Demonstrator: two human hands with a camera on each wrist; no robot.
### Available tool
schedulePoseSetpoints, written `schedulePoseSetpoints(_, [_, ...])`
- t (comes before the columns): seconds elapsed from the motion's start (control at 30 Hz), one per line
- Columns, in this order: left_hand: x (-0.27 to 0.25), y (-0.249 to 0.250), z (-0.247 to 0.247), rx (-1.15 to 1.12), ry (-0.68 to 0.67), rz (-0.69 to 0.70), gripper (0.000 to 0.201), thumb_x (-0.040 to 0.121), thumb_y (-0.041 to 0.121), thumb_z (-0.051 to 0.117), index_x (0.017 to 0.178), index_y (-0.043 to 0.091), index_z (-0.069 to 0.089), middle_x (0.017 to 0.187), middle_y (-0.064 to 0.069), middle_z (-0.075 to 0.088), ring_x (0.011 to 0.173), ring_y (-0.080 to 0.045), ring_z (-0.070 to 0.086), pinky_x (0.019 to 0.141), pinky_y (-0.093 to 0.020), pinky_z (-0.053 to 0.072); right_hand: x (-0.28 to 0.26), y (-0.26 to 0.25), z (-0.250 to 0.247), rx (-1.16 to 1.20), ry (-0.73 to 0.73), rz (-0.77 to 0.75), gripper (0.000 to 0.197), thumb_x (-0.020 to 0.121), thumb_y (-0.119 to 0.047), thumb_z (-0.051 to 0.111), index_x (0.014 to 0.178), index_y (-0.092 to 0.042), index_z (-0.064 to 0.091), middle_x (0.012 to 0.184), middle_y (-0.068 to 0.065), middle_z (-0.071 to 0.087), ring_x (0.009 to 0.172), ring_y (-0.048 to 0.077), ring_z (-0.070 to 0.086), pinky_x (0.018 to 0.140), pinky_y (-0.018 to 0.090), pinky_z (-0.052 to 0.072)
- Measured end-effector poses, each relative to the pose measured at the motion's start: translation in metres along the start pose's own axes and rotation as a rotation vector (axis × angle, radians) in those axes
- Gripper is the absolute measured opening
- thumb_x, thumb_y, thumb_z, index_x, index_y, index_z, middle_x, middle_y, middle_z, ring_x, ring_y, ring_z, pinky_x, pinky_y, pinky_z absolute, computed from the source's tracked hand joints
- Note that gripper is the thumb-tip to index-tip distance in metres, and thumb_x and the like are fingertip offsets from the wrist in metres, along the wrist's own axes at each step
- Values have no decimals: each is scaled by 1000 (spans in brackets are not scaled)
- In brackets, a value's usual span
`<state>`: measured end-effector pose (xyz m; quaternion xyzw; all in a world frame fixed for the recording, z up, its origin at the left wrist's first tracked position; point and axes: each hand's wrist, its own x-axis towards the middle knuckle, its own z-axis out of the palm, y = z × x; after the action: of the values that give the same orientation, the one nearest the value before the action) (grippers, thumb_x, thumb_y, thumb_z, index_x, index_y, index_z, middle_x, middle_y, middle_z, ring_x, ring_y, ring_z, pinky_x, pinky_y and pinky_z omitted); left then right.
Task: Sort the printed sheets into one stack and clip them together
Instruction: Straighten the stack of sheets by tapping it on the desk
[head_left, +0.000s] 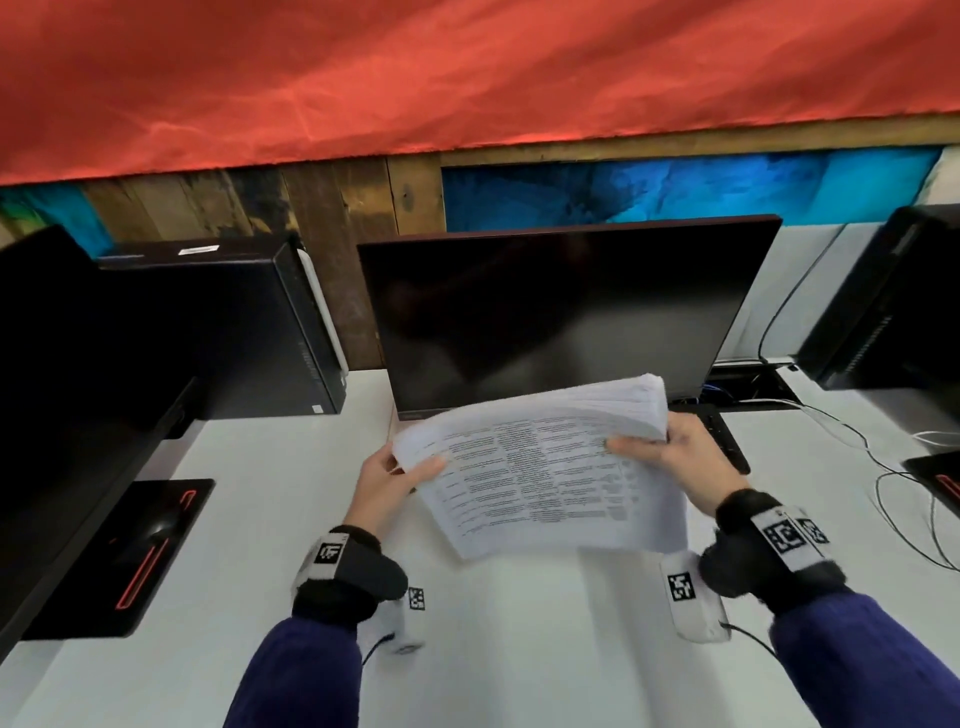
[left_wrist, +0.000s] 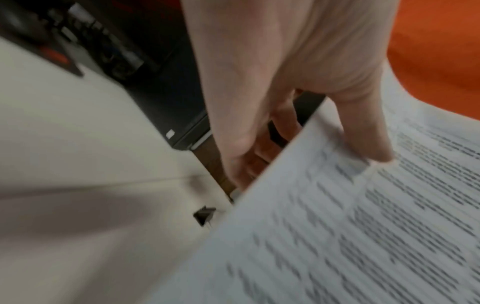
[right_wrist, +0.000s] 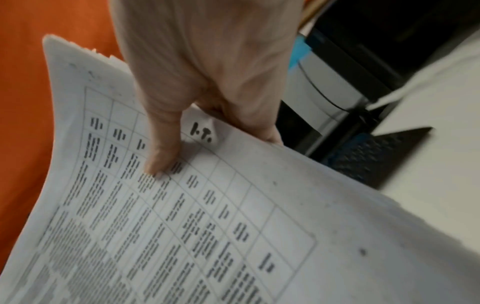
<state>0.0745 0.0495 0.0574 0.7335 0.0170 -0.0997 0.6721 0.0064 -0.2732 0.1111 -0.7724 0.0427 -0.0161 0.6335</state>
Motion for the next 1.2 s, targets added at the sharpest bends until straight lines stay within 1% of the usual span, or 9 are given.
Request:
schedulePoseSetpoints(0.17, [-13, -14, 28, -156, -92, -56, 33, 83, 3, 67, 114, 13, 64, 113, -9, 71, 102, -25, 69, 84, -37, 56, -17, 48, 16, 300, 67, 88, 75, 48, -42, 90, 109, -4, 69, 105, 15, 72, 98, 35, 69, 82, 41, 57])
schedulePoseSetpoints(0.23, [-16, -17, 34, -162, 11, -19, 31, 83, 4, 68, 113, 11, 64, 108, -7, 72, 99, -24, 69, 79, -31, 57, -21, 57, 24, 313, 124, 63, 69, 53, -42, 88, 110, -8, 70, 106, 11, 73, 99, 28, 70, 86, 40, 56])
schedulePoseSetpoints(0.37, [-14, -33, 33, -167, 135, 19, 36, 80, 9, 74, 114, 6, 64, 106, -8, 72, 98, -22, 69, 87, -35, 56, -21, 59, 31, 299, 158, 48, 32, 78, -6, 72, 109, -8, 70, 104, 5, 74, 96, 15, 70, 80, 23, 55])
schedulePoseSetpoints(0.5, [-16, -53, 22, -133, 92, -83, 38, 69, 9, 83, 103, 15, 67, 97, 0, 74, 95, -19, 69, 86, -32, 54, -23, 73, 30, 200, 65, 109, 35, 76, 3, 72, 109, -6, 67, 104, 5, 72, 91, 6, 69, 70, 9, 49])
schedulePoseSetpoints(0.73, [-13, -62, 25, -163, 174, -138, 81, 47, 39, 90, 116, 9, 61, 109, -9, 71, 101, -24, 69, 92, -45, 54, -9, 74, 43, 345, 145, 133, 30, 77, -2, 73, 107, -7, 70, 104, 9, 73, 99, 24, 69, 84, 30, 51])
schedulePoseSetpoints(0.87, [-18, -56, 24, -173, 155, -99, 57, 64, 19, 87, 114, 9, 63, 109, -11, 71, 103, -27, 67, 92, -42, 54, -7, 65, 42, 358, 120, 112, 32, 74, -5, 77, 104, -13, 67, 102, 5, 73, 101, 24, 68, 80, 26, 52])
schedulePoseSetpoints(0.97, [-24, -44, 28, -205, 97, -12, 49, 69, 11, 83, 113, 15, 61, 109, -8, 69, 103, -25, 66, 84, -34, 55, -4, 67, 39, 237, 259, 69, 45, 70, -10, 82, 107, -22, 59, 109, 3, 67, 103, 23, 63, 75, 22, 50])
schedulePoseSetpoints(1.1, [-33, -21, 36, -216, 204, 112, 48, 68, 44, 74, 109, 30, 56, 112, -2, 58, 99, -21, 60, 79, -36, 55, -7, 66, 35, -162, 357, -177, 66, 75, -17, 80, 131, -32, 47, 117, -6, 53, 109, 4, 51, 92, 16, 40])
schedulePoseSetpoints(1.2, [-35, -14, 46, -253, 303, 131, 37, 73, 53, 66, 101, 30, 58, 104, 4, 59, 94, -21, 61, 73, -38, 54, -13, 69, 36, -509, 354, -356, 58, 84, -23, 71, 136, -36, 47, 124, -5, 44, 99, -8, 44, 90, 19, 39])
